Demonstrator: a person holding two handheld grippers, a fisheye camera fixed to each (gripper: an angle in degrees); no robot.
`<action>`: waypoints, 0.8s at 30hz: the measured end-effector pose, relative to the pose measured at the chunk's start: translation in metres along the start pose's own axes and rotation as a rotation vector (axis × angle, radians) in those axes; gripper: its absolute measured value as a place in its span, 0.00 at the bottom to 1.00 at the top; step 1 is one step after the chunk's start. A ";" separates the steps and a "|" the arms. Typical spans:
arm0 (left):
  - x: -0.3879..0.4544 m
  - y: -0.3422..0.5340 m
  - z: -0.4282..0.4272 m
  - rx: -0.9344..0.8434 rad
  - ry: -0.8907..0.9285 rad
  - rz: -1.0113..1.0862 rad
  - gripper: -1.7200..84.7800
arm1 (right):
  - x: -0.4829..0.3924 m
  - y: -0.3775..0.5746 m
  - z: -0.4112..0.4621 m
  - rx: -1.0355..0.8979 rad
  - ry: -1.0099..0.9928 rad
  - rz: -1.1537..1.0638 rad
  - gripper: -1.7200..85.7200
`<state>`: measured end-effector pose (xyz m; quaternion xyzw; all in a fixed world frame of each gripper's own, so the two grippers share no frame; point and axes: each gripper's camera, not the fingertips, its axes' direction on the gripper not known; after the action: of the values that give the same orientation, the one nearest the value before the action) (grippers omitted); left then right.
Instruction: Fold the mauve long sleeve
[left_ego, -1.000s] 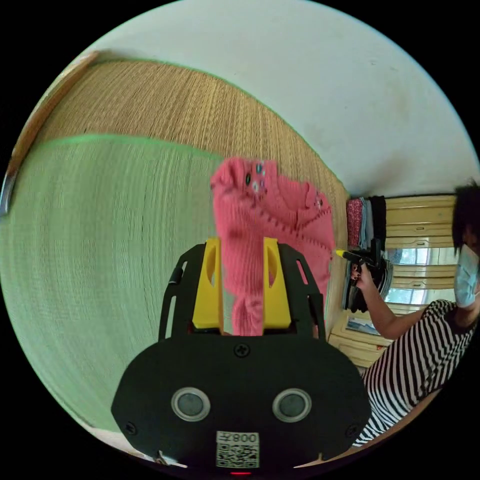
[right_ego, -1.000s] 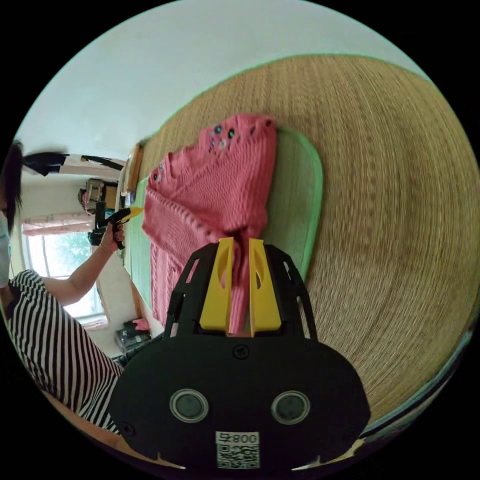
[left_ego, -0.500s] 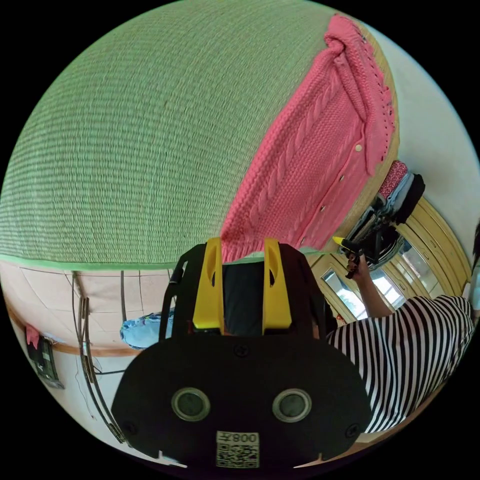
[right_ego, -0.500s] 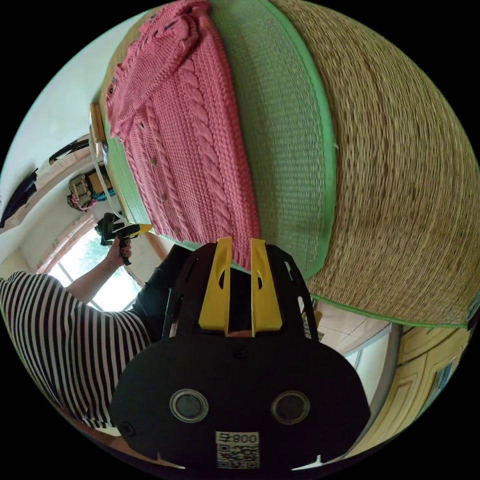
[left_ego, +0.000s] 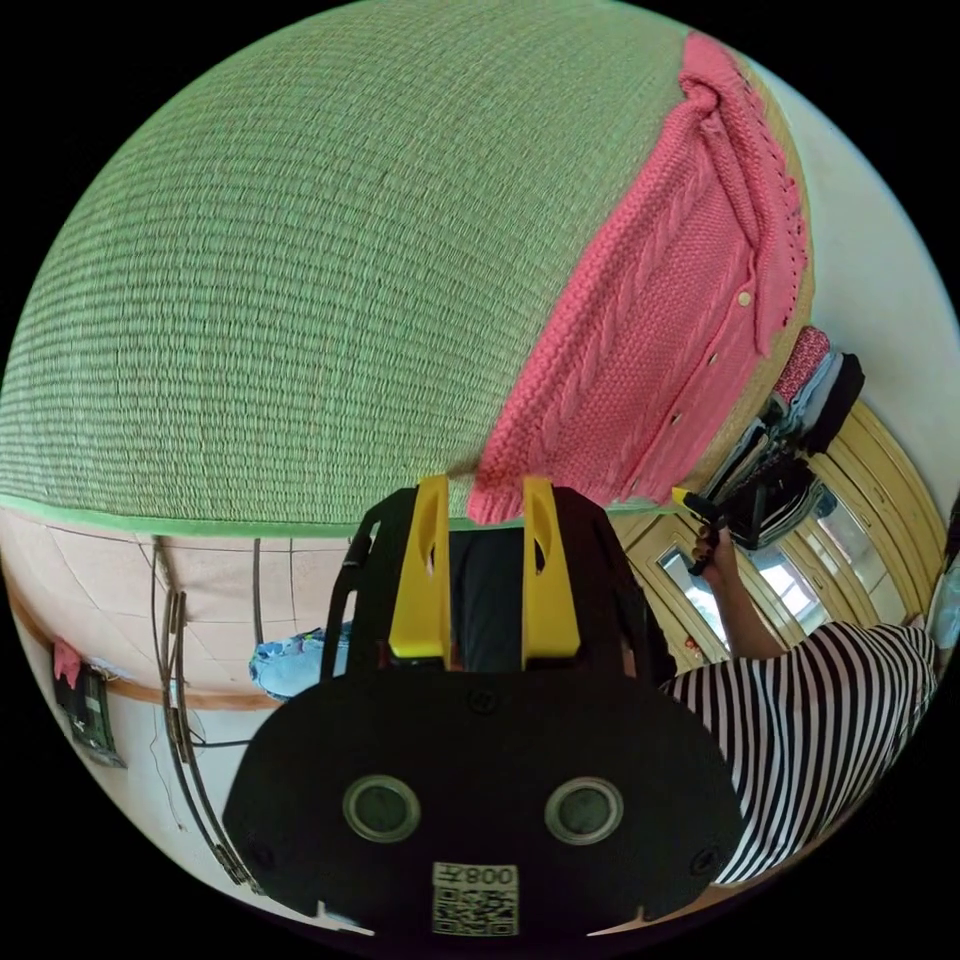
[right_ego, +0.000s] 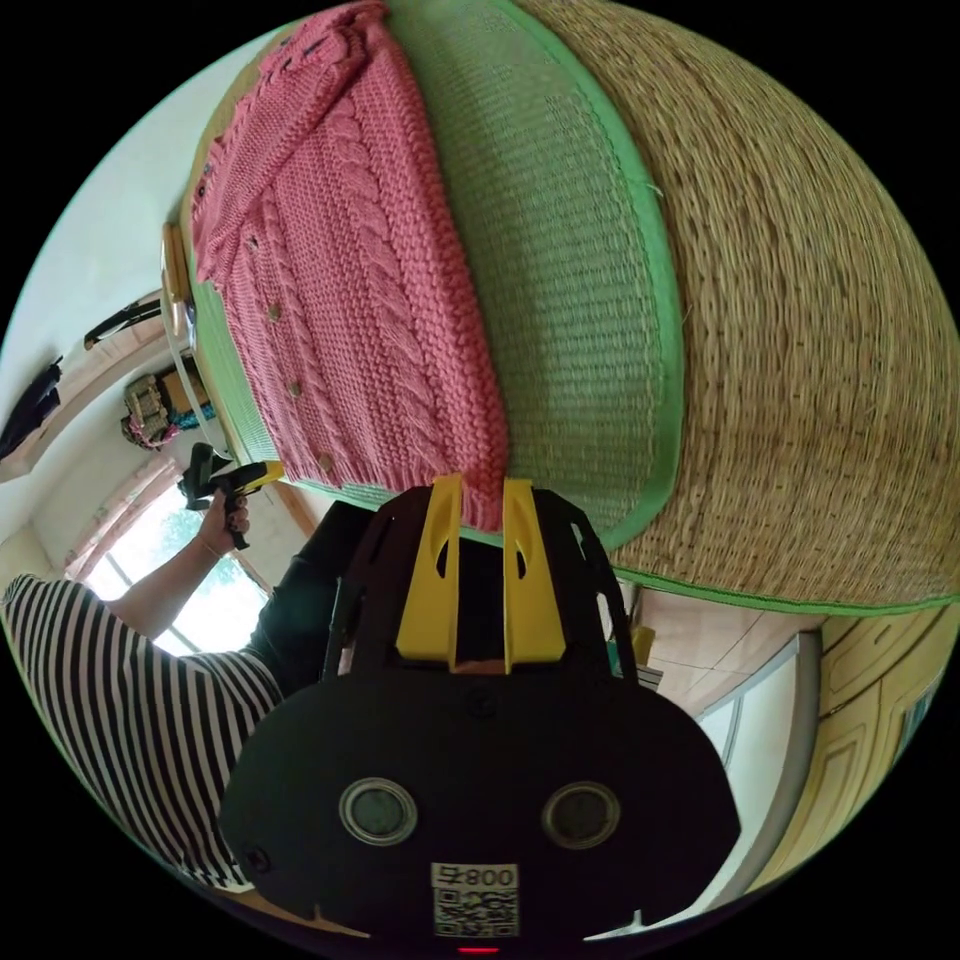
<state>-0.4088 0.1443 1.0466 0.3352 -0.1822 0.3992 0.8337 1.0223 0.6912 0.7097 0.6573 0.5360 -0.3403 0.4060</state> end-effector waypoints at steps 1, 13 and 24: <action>0.000 0.001 0.000 0.000 0.002 0.001 0.14 | -0.001 -0.001 0.004 -0.006 0.016 -0.003 0.09; -0.005 0.009 0.010 -0.015 0.046 0.006 0.08 | 0.019 -0.004 0.002 0.020 -0.054 0.034 0.08; 0.003 0.030 -0.012 -0.014 0.098 0.017 0.06 | 0.018 -0.010 -0.026 -0.030 -0.120 -0.021 0.05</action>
<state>-0.4301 0.1680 1.0525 0.3077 -0.1467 0.4211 0.8405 1.0162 0.7232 0.7033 0.6238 0.5227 -0.3752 0.4437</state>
